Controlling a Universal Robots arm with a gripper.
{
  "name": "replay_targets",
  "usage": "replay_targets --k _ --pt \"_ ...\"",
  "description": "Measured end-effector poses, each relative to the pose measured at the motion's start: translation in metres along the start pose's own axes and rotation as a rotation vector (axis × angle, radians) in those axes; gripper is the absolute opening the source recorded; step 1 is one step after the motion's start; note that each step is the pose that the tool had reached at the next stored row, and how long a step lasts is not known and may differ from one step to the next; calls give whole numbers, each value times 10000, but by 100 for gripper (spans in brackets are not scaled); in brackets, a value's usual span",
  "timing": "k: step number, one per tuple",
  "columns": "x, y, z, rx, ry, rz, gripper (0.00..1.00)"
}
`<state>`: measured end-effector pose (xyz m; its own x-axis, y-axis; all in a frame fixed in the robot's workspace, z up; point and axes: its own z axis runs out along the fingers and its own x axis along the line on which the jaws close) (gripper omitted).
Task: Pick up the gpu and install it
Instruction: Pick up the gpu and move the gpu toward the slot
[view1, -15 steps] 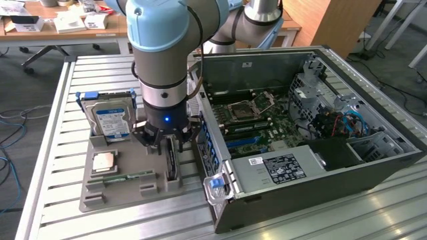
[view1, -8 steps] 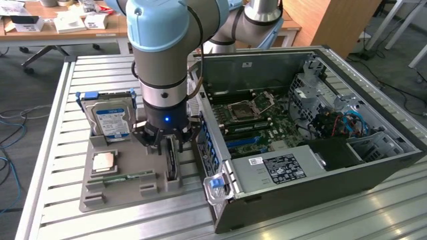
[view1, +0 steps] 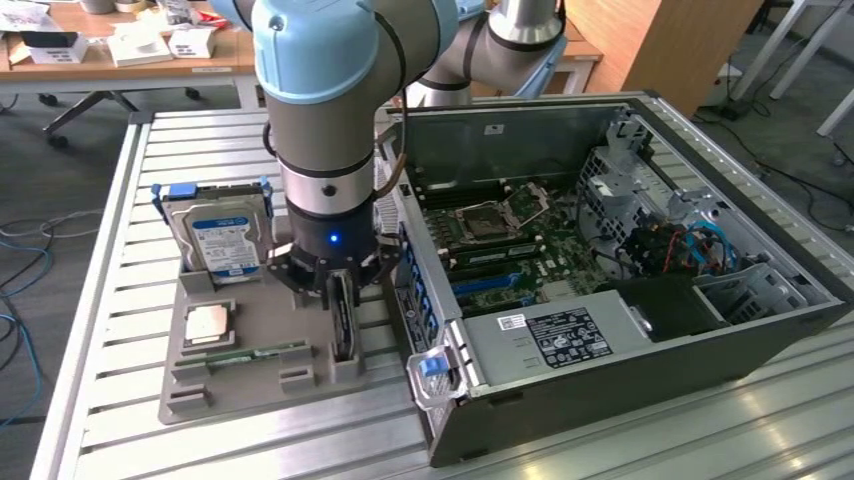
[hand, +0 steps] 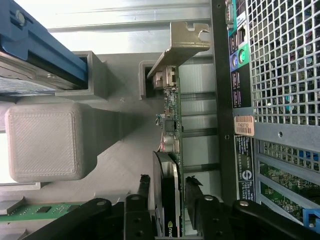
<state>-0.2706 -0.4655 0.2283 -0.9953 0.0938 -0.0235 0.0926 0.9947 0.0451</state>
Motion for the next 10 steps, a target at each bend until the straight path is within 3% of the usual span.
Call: replay_targets --k 2,4,10 --pt "0 0 0 0 1 0 33" --pt "0 0 0 1 0 0 28" --pt "0 0 0 0 0 0 26"
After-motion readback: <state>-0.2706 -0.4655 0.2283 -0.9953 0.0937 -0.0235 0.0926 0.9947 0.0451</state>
